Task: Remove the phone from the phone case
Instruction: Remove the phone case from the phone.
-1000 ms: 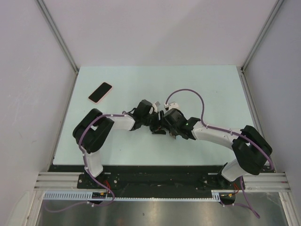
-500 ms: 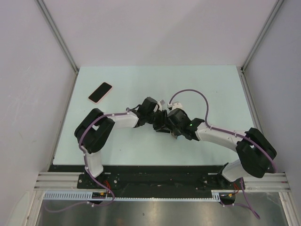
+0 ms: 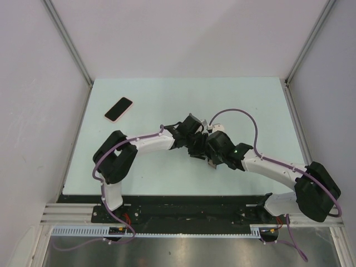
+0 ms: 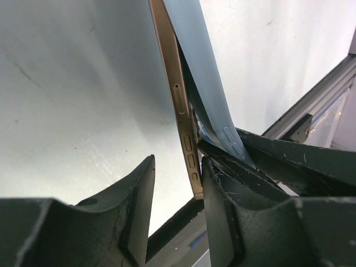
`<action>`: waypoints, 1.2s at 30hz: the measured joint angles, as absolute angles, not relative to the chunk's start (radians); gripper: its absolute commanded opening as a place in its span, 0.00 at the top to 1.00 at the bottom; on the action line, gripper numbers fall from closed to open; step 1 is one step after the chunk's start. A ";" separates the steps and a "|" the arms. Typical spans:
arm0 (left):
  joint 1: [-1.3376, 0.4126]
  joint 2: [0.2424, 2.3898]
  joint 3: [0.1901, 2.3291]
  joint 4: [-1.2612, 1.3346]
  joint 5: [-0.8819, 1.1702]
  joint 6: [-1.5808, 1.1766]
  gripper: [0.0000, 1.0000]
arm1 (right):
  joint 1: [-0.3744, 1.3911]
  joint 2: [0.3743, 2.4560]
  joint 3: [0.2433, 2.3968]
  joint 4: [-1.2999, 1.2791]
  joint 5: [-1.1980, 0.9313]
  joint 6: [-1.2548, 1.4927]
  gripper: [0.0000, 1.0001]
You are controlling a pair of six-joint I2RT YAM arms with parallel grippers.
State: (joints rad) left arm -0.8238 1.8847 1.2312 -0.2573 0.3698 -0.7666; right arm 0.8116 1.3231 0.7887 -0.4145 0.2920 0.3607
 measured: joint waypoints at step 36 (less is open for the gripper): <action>-0.902 1.900 1.272 -0.244 0.242 -0.815 1.00 | 0.755 1.226 0.681 -0.360 0.265 0.463 1.00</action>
State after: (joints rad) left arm -0.9020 1.9003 1.2724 -0.2436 0.2420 -0.8150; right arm 0.7551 1.2263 0.6807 -0.3599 0.2649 0.4633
